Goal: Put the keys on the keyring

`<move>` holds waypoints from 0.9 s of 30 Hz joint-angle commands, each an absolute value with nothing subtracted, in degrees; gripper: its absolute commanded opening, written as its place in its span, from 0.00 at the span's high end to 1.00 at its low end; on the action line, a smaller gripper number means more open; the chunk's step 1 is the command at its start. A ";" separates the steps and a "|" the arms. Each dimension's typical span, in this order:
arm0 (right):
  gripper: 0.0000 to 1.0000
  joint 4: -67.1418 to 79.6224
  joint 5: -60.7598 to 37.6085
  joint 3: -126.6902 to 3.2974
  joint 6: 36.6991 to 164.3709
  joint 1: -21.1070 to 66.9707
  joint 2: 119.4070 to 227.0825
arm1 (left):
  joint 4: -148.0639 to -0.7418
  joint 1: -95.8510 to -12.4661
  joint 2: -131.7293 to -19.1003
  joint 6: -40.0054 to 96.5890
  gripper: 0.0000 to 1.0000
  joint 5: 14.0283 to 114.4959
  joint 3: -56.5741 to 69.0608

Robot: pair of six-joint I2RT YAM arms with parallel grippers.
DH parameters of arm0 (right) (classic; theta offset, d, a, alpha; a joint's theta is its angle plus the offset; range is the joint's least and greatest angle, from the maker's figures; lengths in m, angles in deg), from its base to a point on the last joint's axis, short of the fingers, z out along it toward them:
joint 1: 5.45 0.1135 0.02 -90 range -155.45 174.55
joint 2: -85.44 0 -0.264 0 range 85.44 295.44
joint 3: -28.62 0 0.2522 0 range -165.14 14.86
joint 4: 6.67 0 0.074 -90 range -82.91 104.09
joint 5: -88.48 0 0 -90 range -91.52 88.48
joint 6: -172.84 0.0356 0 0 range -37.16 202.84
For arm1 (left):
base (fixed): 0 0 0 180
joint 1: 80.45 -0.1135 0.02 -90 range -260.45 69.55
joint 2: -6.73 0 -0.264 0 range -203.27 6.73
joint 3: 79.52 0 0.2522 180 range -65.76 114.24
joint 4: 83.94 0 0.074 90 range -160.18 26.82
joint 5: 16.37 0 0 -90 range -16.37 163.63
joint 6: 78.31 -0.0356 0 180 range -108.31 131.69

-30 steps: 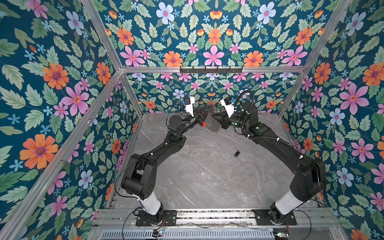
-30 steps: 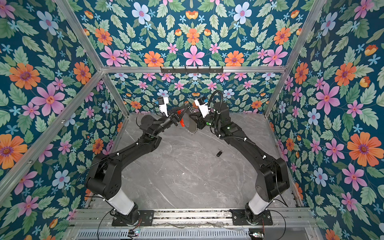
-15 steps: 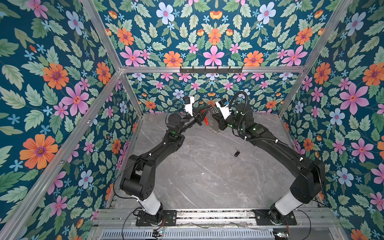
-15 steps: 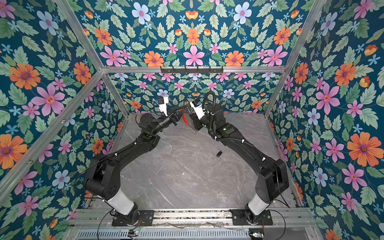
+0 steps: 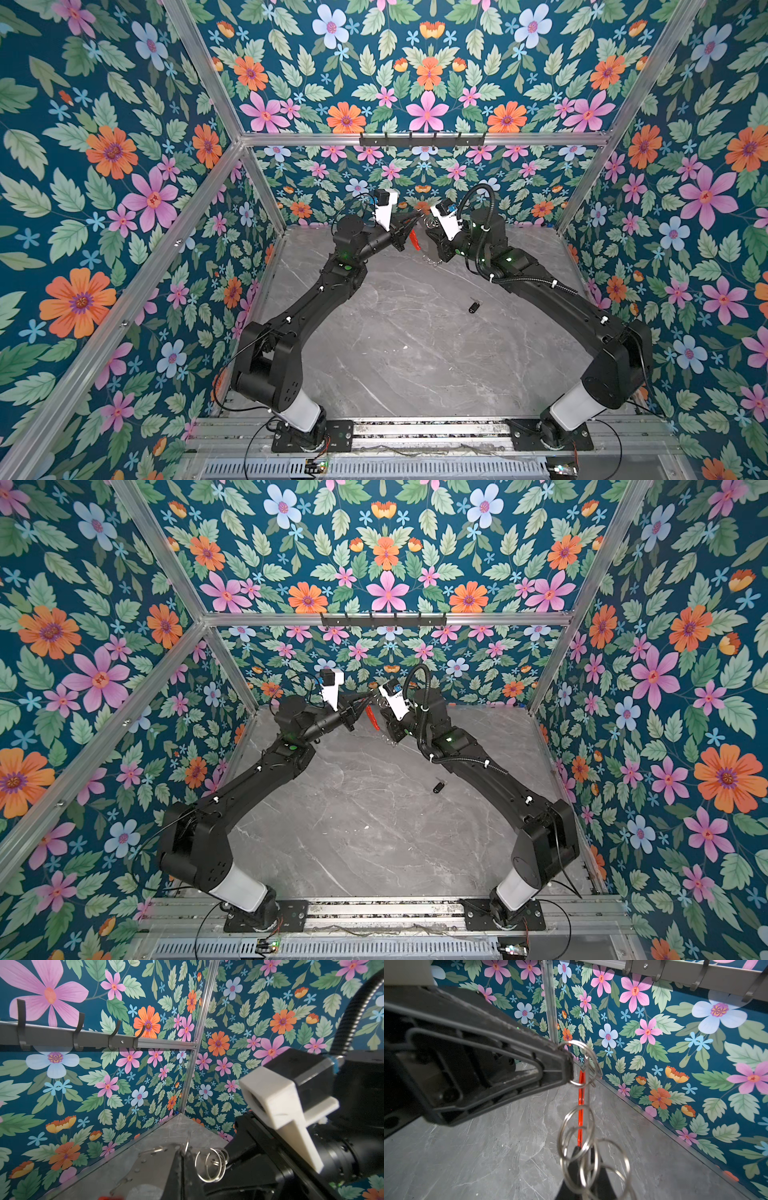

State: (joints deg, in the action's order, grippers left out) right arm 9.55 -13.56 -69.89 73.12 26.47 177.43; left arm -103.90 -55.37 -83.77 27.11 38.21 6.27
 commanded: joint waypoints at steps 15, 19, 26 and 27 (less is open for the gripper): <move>1.00 11.93 -13.56 -72.82 69.51 26.63 177.50 | -81.53 -54.87 -81.74 6.68 1.00 44.87 11.55; 1.00 14.04 -12.93 -74.22 68.54 26.72 178.07 | -78.05 -54.87 -81.78 3.99 1.00 46.04 13.35; 1.00 14.58 -12.83 -75.05 68.29 27.92 179.15 | -83.40 -54.87 -82.10 10.01 1.00 46.93 12.58; 1.00 14.56 -12.63 -75.12 68.25 28.24 179.39 | -85.31 -54.87 -82.30 11.97 1.00 47.04 12.03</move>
State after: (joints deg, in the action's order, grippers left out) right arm 16.83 -11.39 -74.44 70.04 27.41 179.20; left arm -82.15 -54.60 -81.85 7.22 43.37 12.70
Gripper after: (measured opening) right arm 0.088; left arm 0.050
